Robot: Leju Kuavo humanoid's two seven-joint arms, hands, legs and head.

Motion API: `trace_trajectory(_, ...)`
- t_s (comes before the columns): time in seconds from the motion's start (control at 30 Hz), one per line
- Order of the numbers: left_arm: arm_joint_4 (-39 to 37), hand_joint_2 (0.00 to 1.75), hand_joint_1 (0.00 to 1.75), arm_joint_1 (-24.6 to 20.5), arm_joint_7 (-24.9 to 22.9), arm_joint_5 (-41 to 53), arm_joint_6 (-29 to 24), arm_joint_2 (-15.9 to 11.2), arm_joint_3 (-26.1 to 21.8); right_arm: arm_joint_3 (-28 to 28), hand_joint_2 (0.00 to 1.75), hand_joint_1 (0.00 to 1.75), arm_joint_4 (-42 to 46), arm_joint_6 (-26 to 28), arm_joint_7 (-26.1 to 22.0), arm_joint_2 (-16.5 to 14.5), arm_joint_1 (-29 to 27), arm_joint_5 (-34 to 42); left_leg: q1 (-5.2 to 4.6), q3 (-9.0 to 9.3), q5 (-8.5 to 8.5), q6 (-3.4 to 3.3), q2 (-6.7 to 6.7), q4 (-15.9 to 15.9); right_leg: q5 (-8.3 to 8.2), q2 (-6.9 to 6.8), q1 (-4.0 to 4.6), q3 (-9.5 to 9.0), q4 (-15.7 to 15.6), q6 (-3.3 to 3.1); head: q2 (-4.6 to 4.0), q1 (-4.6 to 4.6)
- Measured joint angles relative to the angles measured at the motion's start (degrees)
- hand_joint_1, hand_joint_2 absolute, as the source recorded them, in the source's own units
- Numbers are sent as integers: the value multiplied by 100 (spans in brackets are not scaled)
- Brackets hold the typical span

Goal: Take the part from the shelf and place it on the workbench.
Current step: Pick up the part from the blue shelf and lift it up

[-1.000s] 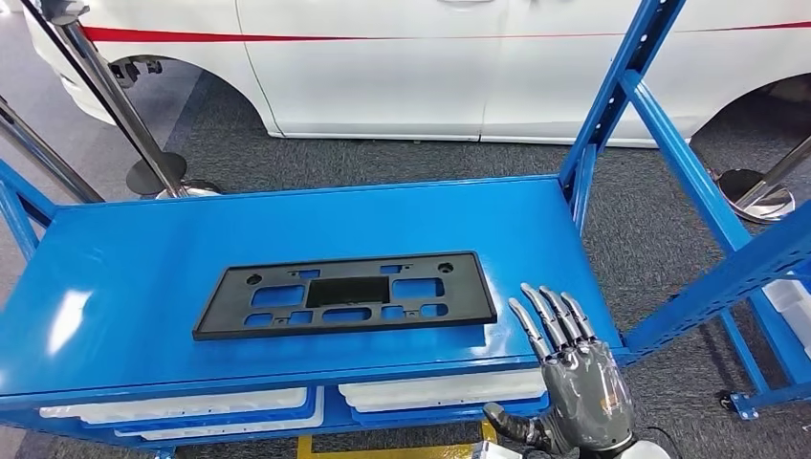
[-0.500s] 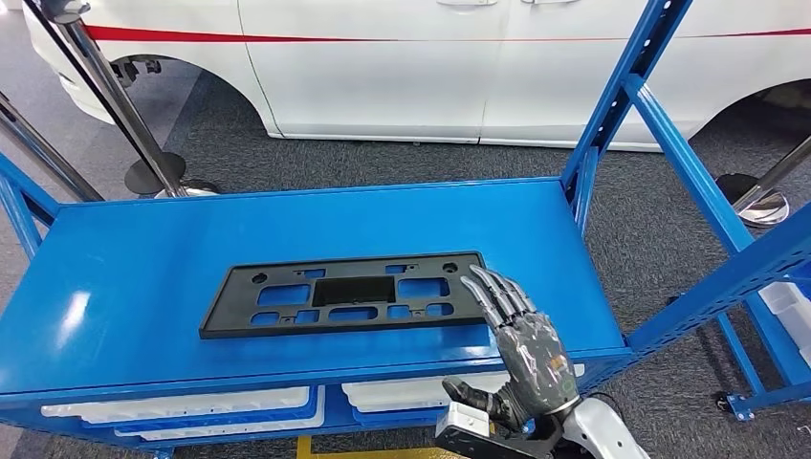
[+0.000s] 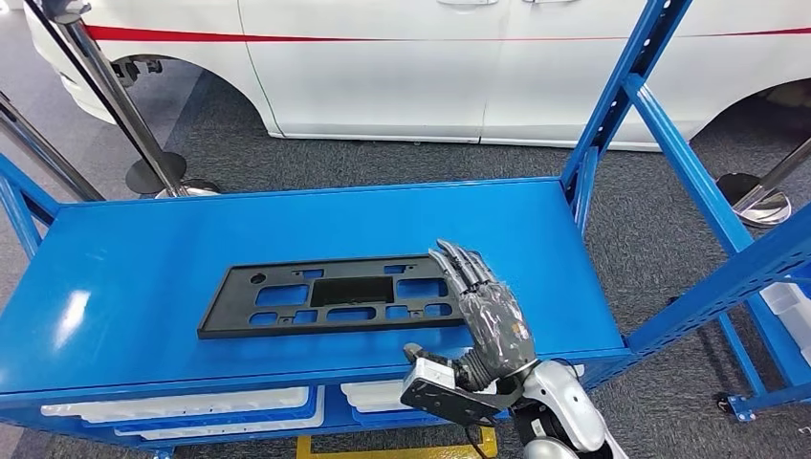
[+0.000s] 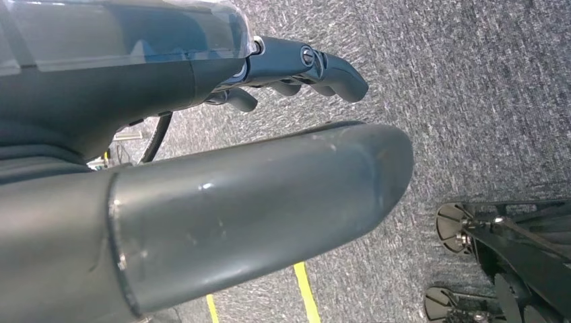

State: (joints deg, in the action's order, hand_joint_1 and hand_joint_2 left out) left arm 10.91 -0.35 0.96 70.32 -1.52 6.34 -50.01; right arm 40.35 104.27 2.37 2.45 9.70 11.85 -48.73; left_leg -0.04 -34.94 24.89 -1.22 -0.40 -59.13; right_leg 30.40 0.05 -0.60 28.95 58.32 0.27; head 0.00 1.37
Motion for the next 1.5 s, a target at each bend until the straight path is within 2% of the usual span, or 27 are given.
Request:
trace_trajectory(0.33, 0, 0, 0, 5, -3, -17, 34, -1, 0, 30, 175, 0, -352, -20, 98, -229, 164, -90, 0, -1, 0, 0, 0, 0, 0, 0, 0, -1, 0, 0, 0, -1)
trace_trajectory(0.6, 0, 0, 0, -7, -7, 55, 93, -2, 0, 156, 175, 0, -1176, -143, 38, -381, 954, 52, 0, 0, -6, 0, -5, 0, -2, -7, 0, -1, 4, -1, 0, 0)
trace_trajectory(1.27, 0, 0, 0, -6, -5, 110, 125, -8, 0, 408, 175, 0, -2334, -218, 109, -508, 1705, -170, 1, -5, -6, 2, -4, 0, -1, -5, 0, 3, 5, 0, 0, 0)
trace_trajectory(1.4, 0, 0, 0, -3, -38, 91, 123, -9, -11, 426, 0, 0, -2423, -269, 11, -508, 1716, 77, 0, -5, -6, 2, -3, 0, -1, -4, -1, 6, 4, 0, 0, 1)
trace_trajectory(1.5, 0, 0, 0, -1, -44, 82, 121, -12, -34, 427, 0, 0, -2301, -413, -109, -497, 1697, 502, 1, -5, -6, 2, -2, -1, -1, -4, -1, 8, 4, 0, 0, 1)
